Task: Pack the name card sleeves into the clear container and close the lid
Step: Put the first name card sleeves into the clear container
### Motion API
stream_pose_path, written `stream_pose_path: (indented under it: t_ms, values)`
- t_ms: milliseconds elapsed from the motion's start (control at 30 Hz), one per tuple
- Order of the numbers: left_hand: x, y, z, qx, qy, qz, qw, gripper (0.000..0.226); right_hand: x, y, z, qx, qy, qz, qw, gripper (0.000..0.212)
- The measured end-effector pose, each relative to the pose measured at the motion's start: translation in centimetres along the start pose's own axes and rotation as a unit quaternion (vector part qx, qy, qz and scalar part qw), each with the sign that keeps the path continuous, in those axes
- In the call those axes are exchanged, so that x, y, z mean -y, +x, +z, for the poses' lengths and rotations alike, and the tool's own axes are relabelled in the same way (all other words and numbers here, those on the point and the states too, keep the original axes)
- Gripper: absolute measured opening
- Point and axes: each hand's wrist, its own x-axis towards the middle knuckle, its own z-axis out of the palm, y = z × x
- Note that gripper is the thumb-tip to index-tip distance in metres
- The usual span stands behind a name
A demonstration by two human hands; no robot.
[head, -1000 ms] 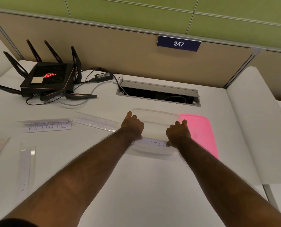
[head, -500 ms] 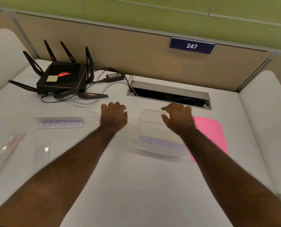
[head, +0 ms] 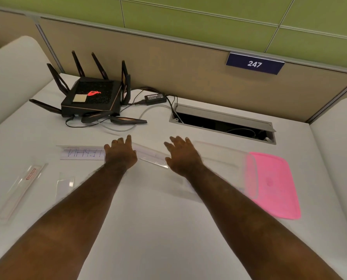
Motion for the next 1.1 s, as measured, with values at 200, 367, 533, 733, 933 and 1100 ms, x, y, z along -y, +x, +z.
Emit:
stream_pose_path:
  t_ms: [200,367,533,733,933,1100]
  values:
    - [1.2,0.7,0.7,0.04,0.044,0.043,0.997,0.07,3.2,1.5,2.3,0.082,-0.011,0.024,0.996,0.062]
    - [1.5,1.4,1.1,0.044,0.056,0.084,0.994,0.067,4.9,2.0,2.2,0.033,-0.064,0.072,0.995,0.054]
    - [1.1,1.6,1.6,0.052,0.045,0.083,0.994,0.068,5.1,2.6,1.6,0.076,-0.022,0.081,0.994,0.031]
    - [0.8,1.6,1.7,0.061,0.034,0.081,0.994,0.071,4.3,3.2,1.3,0.087,0.01,0.081,0.993,0.028]
    - [0.1,1.2,1.2,0.067,0.02,0.068,0.995,0.071,3.7,3.1,0.5,0.051,0.006,0.069,0.996,0.025]
    - [-0.1,0.6,-0.2,0.067,0.045,0.065,0.995,0.075,2.8,3.0,-1.4,-0.001,0.027,0.086,0.996,0.023]
